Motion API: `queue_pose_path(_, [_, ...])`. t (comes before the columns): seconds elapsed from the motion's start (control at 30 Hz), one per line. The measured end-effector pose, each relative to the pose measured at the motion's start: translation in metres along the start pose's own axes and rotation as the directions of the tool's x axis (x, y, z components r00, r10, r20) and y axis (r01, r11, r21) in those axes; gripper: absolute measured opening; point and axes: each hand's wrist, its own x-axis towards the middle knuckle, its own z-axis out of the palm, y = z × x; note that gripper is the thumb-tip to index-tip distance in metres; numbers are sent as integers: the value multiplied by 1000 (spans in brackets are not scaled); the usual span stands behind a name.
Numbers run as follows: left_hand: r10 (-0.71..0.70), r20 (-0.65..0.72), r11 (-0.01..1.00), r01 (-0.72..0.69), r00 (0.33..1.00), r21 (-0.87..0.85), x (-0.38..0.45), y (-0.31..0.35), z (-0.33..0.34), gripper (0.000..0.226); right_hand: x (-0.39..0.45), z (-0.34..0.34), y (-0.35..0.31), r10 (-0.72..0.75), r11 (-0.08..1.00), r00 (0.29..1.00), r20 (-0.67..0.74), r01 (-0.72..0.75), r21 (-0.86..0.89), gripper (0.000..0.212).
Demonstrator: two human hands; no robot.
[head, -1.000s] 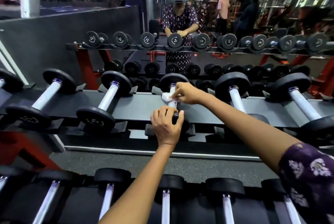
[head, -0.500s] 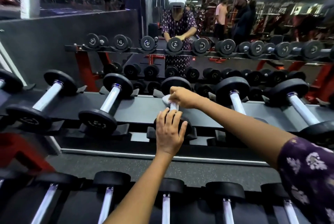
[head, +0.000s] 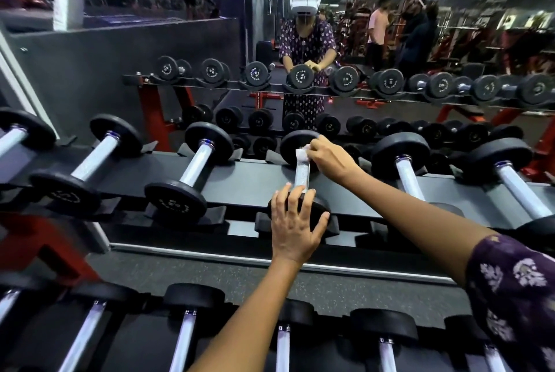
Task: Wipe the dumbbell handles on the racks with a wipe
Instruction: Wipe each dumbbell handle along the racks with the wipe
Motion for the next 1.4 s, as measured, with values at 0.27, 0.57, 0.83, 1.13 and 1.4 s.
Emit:
queue_pose_path(0.27, [-18, -70, 999, 16, 997, -32, 2, 2, 6, 45, 2, -1, -9, 161, 966, 986, 50, -168, 195, 23])
queue_pose_path(0.57, [5, -69, 1000, -7, 998, -29, 2, 0, 8, 46, 11, -9, -27, 172, 979, 983, 68, -178, 99, 22])
queue_pose_path(0.83, [-20, -53, 1000, 19, 998, -20, 1, 1, 6, 47, 28, -3, -48, 76, 995, 988, 137, -85, 59, 24])
queue_pose_path(1.13, [-35, -39, 999, 33, 999, -35, -1, 0, 8, 45, 19, 1, -23, 249, 960, 966, 66, -255, 113, 22])
queue_pose_path(1.4, [6, 9, 1000, -6, 1000, 5, 0, -2, 0, 49, 29, -11, -31, -20, 986, 912, 409, -49, 158, 22])
